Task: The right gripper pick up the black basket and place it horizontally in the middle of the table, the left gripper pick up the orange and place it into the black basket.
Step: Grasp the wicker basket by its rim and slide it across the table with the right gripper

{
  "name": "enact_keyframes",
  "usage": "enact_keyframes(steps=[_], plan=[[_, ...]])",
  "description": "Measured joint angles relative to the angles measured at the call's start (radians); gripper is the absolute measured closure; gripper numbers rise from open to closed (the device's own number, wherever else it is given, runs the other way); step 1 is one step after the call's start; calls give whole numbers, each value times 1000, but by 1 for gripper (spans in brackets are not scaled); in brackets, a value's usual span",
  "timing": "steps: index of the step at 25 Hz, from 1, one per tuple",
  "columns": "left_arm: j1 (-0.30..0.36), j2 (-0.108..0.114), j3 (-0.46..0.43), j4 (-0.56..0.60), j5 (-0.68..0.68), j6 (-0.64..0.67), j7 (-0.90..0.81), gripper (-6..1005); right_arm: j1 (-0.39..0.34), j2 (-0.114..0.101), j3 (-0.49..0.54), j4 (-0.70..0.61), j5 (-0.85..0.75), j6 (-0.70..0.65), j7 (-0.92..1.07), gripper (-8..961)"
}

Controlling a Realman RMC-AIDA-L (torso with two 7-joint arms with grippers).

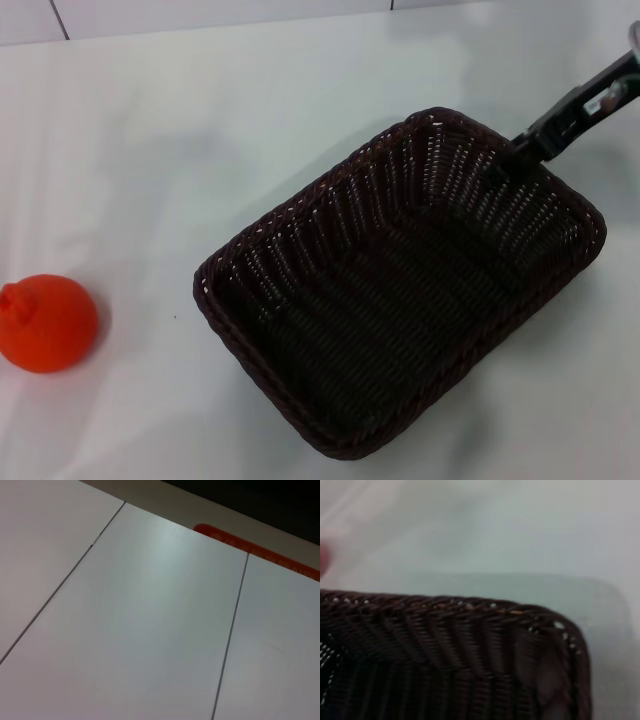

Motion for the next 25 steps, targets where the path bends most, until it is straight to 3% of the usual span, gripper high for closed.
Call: enact_keyframes(steps=[6,15,20,25], plan=[[-14,1,0,0,0,10,0,115,6,3,-3,33,-9,-1,-23,330],[-30,3,0,-1,-1,32,0,115,-8,-6,23,30,-13,-6,-15,591],[-31,3,-1,-1,-7,35,0,116,-13,-17,169,61,-2,-6,-9,745],[-33,3,-3,0,-8,36,0,115,-28,-42,318,121,17,2,-2,746]])
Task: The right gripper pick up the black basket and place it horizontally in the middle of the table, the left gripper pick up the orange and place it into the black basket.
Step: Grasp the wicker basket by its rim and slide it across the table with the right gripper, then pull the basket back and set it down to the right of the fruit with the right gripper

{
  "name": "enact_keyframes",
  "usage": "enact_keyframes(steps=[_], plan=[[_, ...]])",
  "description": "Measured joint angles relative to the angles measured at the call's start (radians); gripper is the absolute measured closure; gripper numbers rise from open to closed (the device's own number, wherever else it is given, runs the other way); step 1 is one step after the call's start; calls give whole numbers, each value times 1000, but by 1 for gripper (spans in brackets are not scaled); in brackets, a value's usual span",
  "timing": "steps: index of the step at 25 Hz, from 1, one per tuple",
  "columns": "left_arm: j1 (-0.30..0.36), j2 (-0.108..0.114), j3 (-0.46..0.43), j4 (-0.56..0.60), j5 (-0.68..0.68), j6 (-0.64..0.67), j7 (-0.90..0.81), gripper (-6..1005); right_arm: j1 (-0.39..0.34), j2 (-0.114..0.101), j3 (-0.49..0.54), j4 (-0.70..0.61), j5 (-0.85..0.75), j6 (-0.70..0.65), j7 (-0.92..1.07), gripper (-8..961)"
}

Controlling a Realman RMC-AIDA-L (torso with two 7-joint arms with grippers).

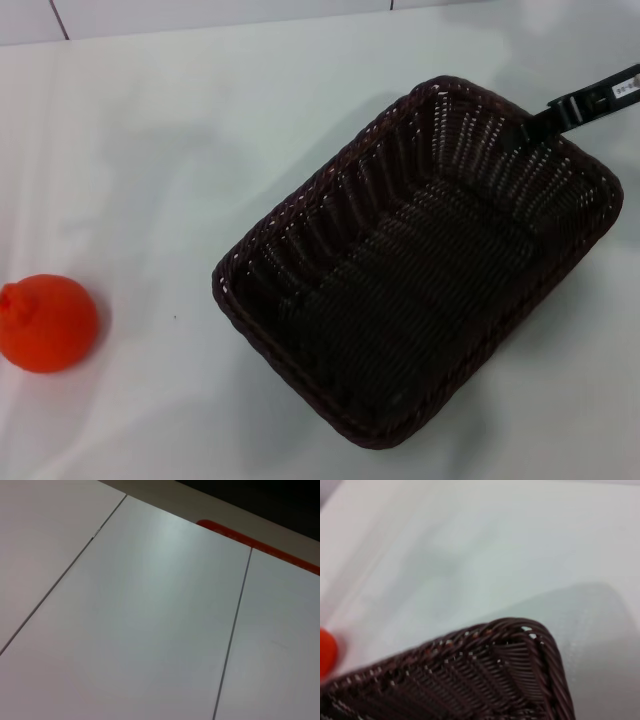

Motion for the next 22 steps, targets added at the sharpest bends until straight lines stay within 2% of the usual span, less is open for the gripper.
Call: enact_keyframes(steps=[5,11,18,20,22], plan=[[-2,0,0,0,0,0,0,115,-39,-27,68,68,94,7,12,746],[-9,0,1,-2,0,3,0,116,-95,-42,126,140,223,4,22,745],[-12,0,3,-6,2,10,0,116,-143,-43,198,250,325,-79,26,745],[-13,0,3,-7,3,12,0,116,-151,-36,205,277,351,-110,26,744],[-14,0,3,-7,3,12,0,115,-158,-19,207,291,371,-141,26,744]])
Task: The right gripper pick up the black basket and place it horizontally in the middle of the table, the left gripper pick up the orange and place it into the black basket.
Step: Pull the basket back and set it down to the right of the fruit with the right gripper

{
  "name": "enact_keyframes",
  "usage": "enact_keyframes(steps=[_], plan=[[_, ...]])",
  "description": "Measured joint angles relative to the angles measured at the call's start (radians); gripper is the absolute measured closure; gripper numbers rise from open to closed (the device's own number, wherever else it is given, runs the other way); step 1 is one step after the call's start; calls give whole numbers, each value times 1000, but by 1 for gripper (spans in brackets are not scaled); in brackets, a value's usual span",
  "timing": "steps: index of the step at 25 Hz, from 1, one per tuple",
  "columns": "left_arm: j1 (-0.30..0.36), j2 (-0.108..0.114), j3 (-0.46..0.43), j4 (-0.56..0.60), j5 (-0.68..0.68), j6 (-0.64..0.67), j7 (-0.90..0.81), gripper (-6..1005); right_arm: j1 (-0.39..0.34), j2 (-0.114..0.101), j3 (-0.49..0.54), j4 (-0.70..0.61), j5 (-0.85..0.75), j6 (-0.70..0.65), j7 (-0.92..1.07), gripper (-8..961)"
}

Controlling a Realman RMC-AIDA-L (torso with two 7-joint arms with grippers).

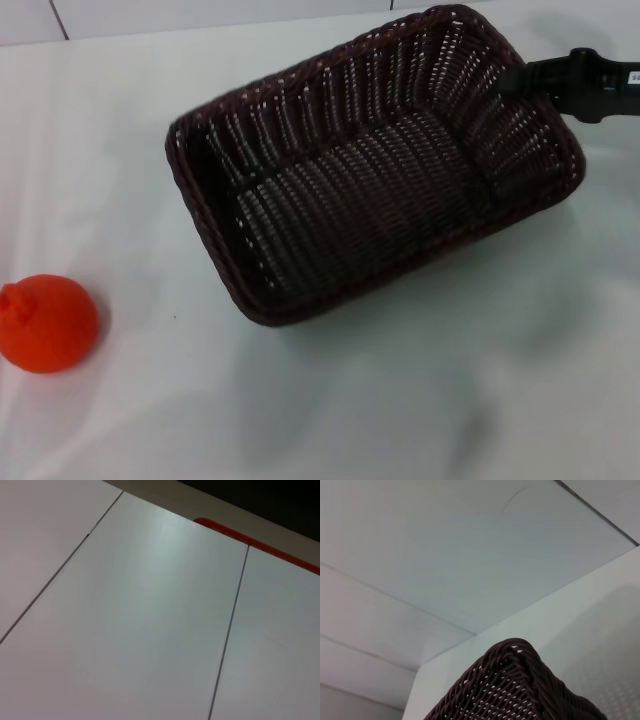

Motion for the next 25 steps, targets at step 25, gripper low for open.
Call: enact_keyframes(steps=[25], plan=[[6,0,19,8,4,8,-4,116,-38,177,28,51,129,-205,0,645]])
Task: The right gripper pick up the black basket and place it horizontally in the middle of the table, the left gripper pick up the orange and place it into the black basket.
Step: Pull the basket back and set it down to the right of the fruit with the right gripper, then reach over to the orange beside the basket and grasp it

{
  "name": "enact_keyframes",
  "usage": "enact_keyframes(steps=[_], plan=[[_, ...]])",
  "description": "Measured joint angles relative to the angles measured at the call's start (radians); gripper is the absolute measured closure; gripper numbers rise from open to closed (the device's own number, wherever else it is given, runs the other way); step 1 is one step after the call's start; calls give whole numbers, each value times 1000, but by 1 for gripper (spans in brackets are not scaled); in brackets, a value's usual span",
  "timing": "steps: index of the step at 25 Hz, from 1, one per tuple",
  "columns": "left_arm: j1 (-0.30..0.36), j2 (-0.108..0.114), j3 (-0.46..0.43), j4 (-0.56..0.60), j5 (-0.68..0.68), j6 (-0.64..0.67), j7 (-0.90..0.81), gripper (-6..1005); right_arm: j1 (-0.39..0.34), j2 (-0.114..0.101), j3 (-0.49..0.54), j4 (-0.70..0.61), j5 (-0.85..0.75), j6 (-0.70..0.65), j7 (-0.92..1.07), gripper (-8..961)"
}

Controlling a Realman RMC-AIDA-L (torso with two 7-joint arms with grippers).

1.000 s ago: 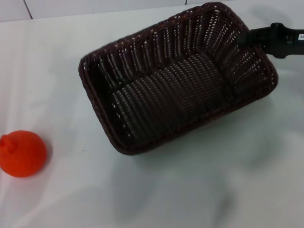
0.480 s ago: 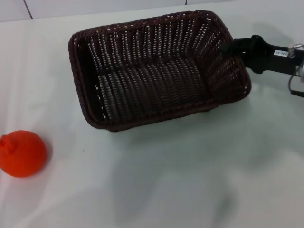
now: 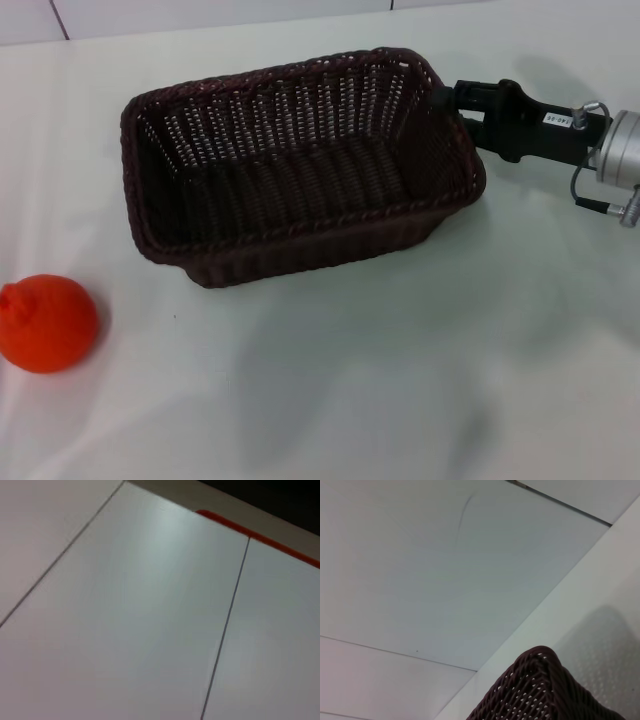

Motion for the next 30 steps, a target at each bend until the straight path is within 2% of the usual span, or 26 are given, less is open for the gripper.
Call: enact_keyframes(steps=[5,7,10,12,17,19,26,30], plan=[[30,8,90,-41,1,75,-93,116,-1,-7,9,-4,5,3,1,564],[64,11,174,-97,2,118,-122,116,-4,-16,11,-10,21,6,5,317],[113,24,274,-144,3,147,-127,115,-6,-33,12,-11,83,23,4,232],[145,42,335,-150,3,165,-127,115,-2,-48,11,-16,147,25,-2,176],[208,90,493,-141,23,235,-139,118,12,-53,8,-42,235,0,-24,176],[222,99,524,-141,52,258,-140,121,21,-53,7,-50,262,-15,-38,176],[256,102,535,-139,200,328,-141,124,79,-55,-3,-54,274,-42,-61,177],[263,99,536,-139,236,373,-141,125,99,-54,-23,-55,276,-43,-70,177]])
